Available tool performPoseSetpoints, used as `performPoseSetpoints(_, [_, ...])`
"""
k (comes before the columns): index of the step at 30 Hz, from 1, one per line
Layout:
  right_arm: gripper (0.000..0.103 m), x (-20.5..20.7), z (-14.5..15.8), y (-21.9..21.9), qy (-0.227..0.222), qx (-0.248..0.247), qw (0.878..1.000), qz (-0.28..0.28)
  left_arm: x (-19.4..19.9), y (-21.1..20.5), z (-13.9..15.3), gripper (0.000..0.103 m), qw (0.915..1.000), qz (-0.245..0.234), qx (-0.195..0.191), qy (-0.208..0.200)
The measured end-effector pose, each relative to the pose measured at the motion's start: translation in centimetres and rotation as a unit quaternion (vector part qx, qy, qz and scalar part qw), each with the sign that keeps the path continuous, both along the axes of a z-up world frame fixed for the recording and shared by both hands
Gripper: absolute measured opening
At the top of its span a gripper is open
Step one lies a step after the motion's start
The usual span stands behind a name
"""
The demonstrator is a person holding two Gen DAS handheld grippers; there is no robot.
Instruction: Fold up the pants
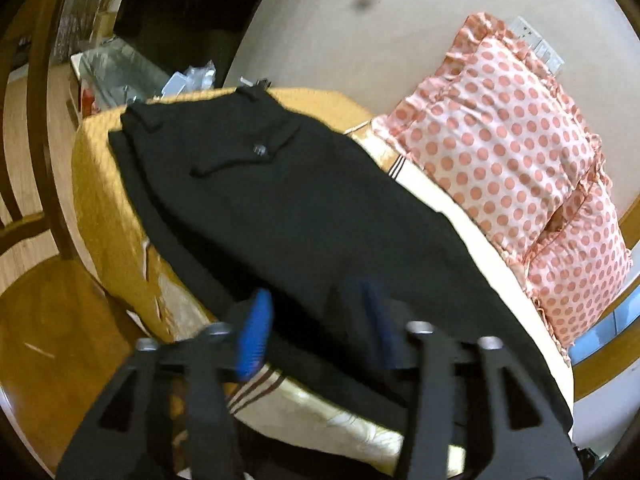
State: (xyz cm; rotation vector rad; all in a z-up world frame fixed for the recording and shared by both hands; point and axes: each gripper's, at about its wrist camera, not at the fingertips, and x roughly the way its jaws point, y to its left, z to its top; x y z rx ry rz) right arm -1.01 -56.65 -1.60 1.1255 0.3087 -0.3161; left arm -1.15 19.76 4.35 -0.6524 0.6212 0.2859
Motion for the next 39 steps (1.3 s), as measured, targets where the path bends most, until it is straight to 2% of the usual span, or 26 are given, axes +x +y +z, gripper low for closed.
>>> performPoseSetpoints(1, [0.025, 0.0, -0.5, -0.3, 0.002, 0.019, 1.0, 0.002, 0.3, 0.0, 0.2, 0.057, 1.0, -0.002, -0.003, -0.003])
performPoseSetpoints(2, [0.03, -0.2, -0.7, -0.4, -0.005, 0.026, 1.0, 0.003, 0.4, 0.0, 0.2, 0.058, 1.0, -0.004, -0.007, -0.005])
performPoseSetpoints(5, [0.036, -0.6, -0.5, -0.5, -0.003, 0.023, 1.0, -0.003, 0.7, 0.5, 0.1, 0.058, 0.9997, -0.004, -0.024, -0.008])
performPoseSetpoints(10, [0.036, -0.2, -0.5, -0.7, -0.005, 0.02, 1.0, -0.002, 1.2, 1.3, -0.4, 0.057, 0.999, 0.001, -0.045, -0.004])
performPoseSetpoints(13, [0.031, 1.4, 0.0, -0.5, 0.018, -0.015, 1.0, 0.006, 1.8, 1.6, -0.5, 0.056, 0.9989, 0.0, -0.046, 0.004])
performPoseSetpoints(15, [0.004, 2.6, -0.2, -0.8, 0.019, -0.016, 0.999, 0.026, 2.5, 1.7, -0.6, 0.043, 0.9989, -0.002, -0.044, 0.013])
performPoseSetpoints(17, [0.002, 2.1, 0.5, -1.1, 0.0, -0.023, 1.0, 0.018, 3.1, 2.0, -0.6, 0.014, 0.999, -0.002, -0.038, 0.023])
performPoseSetpoints(19, [0.002, 0.5, 2.4, -0.9, -0.035, -0.054, 0.998, 0.007, 3.0, 2.4, -0.4, 0.011, 0.9985, -0.009, -0.051, 0.019])
performPoseSetpoints(20, [0.002, -0.7, 3.4, -0.5, -0.036, -0.081, 0.996, -0.004, 2.6, 2.5, -0.2, 0.009, 0.9984, -0.015, -0.053, 0.013])
performPoseSetpoints(22, [0.002, -2.2, 3.8, 0.1, -0.017, -0.108, 0.994, -0.014, 1.9, 2.3, 0.1, 0.008, 0.9991, -0.021, -0.035, 0.012])
performPoseSetpoints(23, [0.002, -2.6, 3.5, 0.1, -0.008, -0.109, 0.994, -0.016, 1.5, 2.2, -0.1, 0.008, 0.9993, -0.022, -0.024, 0.018])
performPoseSetpoints(26, [0.002, -3.1, 1.0, -0.3, 0.026, -0.085, 0.996, -0.011, 0.8, 2.6, -1.1, 0.007, 0.9987, -0.027, -0.029, 0.031])
performPoseSetpoints(28, [0.002, -3.1, 0.1, -0.5, 0.031, -0.07, 0.997, -0.014, 0.5, 2.9, -1.8, 0.007, 0.9983, -0.029, -0.037, 0.035])
performPoseSetpoints(31, [0.002, -2.7, -0.1, -0.4, 0.037, -0.075, 0.996, -0.011, 0.0, 3.0, -1.9, 0.007, 0.9985, -0.029, -0.037, 0.028])
performPoseSetpoints(34, [0.002, -2.4, -0.6, -0.4, 0.041, -0.076, 0.996, -0.01, -0.6, 2.4, -2.1, 0.007, 0.9993, -0.027, -0.017, 0.021])
performPoseSetpoints(39, [0.002, -1.5, -0.3, -0.1, 0.071, -0.13, 0.989, -0.001, -1.4, 2.1, -2.3, 0.007, 0.9997, -0.023, -0.008, 0.001])
